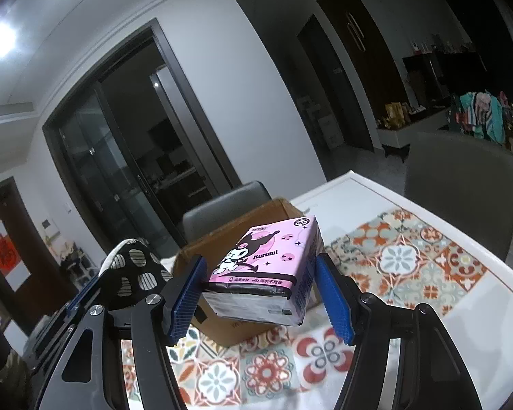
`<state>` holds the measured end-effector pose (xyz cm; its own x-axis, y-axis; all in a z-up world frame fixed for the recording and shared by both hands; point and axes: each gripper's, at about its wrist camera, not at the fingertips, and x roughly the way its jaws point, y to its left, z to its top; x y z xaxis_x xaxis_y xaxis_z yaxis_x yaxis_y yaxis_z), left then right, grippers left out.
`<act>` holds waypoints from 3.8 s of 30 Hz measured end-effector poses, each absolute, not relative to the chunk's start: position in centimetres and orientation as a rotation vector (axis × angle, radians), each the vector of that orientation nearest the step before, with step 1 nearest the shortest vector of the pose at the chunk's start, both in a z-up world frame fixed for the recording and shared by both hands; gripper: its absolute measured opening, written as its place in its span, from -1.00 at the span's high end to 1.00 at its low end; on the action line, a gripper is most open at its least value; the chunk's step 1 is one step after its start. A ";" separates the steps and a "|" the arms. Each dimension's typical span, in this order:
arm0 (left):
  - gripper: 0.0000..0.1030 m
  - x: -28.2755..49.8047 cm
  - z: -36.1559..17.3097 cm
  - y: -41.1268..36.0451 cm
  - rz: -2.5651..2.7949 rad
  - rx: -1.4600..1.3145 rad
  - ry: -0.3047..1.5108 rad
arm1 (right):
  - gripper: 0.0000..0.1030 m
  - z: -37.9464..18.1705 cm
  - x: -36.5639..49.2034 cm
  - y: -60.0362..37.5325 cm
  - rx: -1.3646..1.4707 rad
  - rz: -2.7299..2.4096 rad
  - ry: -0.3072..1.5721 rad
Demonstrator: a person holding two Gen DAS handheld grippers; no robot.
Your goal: Organize soft objects
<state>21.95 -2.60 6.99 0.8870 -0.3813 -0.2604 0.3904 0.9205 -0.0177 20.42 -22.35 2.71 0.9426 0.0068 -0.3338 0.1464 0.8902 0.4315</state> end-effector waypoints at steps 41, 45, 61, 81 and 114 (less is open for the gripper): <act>0.75 33.1 4.7 -4.5 -0.355 0.056 0.288 | -0.28 3.5 32.8 -22.7 0.431 -0.008 0.268; 0.75 34.3 4.0 -5.1 -0.354 0.066 0.313 | -0.28 2.7 34.1 -22.9 0.425 -0.005 0.292; 0.07 36.2 1.8 -6.2 -0.301 0.088 0.378 | -0.39 -0.7 38.0 -24.0 0.425 0.001 0.434; 0.06 29.9 5.9 -3.4 -0.196 0.036 0.365 | -0.39 2.9 31.7 -21.8 0.323 -0.005 0.423; -0.34 13.1 6.0 -1.3 -0.107 0.062 0.389 | -0.49 4.5 14.2 -19.5 0.119 -0.036 0.422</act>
<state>13.08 -1.33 6.00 0.9199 -0.0918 -0.3812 0.1155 0.9925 0.0399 14.22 -19.48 4.50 0.9117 -0.0101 -0.4107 0.0594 0.9924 0.1075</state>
